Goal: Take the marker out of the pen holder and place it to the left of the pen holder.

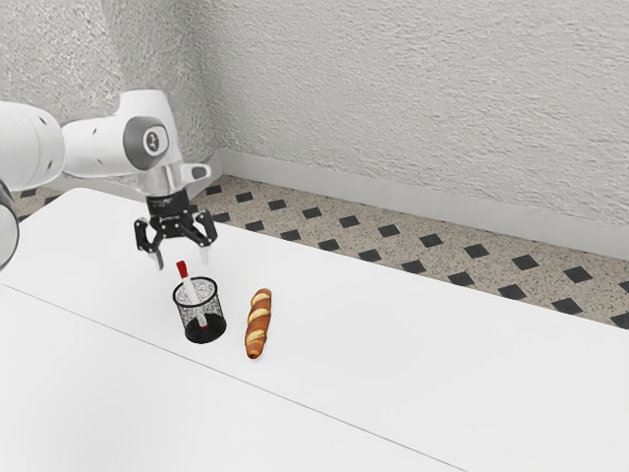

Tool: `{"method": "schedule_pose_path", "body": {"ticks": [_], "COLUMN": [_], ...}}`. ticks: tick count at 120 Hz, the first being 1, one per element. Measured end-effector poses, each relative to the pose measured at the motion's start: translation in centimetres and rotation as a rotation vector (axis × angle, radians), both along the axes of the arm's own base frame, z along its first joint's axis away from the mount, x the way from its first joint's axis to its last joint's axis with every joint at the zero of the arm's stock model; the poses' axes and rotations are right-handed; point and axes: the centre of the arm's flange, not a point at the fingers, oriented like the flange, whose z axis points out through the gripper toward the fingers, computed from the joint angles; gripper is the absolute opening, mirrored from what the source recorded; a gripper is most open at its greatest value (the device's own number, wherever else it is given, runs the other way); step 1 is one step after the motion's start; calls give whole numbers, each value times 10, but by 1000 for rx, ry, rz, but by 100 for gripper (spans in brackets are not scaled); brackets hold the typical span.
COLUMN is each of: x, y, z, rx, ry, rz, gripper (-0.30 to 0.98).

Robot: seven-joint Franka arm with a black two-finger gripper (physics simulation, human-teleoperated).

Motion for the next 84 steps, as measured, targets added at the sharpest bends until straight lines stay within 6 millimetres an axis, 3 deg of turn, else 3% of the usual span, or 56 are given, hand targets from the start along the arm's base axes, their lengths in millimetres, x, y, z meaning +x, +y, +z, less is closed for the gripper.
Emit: {"method": "schedule_pose_path", "body": {"ticks": [22,54,84], "x": [-13,-10,-14], "y": [9,3,5], "z": [-5,-2,2], "rx": [12,0,-11], "ry": [1,-22,-25], "rz": [40,76,109], "gripper": [65,38,26]}}
